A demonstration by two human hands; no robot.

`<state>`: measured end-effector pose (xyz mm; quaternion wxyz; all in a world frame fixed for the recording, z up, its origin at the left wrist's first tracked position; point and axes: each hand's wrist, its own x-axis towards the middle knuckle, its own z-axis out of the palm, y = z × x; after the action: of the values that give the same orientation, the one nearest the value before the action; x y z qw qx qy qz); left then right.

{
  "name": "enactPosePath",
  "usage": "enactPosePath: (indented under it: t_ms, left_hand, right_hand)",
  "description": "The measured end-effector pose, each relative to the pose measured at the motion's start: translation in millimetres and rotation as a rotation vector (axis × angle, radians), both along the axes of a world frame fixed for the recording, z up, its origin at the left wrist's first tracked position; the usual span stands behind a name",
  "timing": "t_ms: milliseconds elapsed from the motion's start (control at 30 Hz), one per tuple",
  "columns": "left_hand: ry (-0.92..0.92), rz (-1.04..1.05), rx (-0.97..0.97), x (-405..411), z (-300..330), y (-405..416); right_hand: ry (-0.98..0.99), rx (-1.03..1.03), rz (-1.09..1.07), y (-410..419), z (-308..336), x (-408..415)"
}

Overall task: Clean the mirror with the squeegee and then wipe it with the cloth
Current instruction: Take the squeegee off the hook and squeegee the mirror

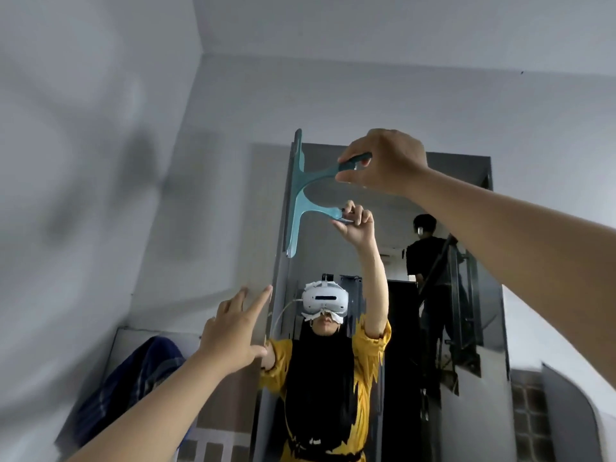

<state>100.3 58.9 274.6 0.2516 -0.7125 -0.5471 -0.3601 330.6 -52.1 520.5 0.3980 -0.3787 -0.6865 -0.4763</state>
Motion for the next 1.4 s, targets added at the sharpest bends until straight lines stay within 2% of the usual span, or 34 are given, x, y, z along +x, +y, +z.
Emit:
enactPosePath:
  t_ms: [233,533,1100,1400]
  left_hand:
    - [0.004,-0.066,0.057,-2,-8,8]
    - [0.01,-0.035,0.089,1,-10,7]
    - [-0.042,-0.016,0.057,4,-9,6]
    - [-0.065,-0.048,0.049,2,-11,13]
  right_hand:
    - [-0.02,-0.039,-0.064,19,6,-6]
    - [-0.009,-0.062,-0.069,16,4,20]
    - [0.268,-0.069,-0.111,-15,-13,175]
    - [0.46,-0.09,-0.163,-34,-40,228]
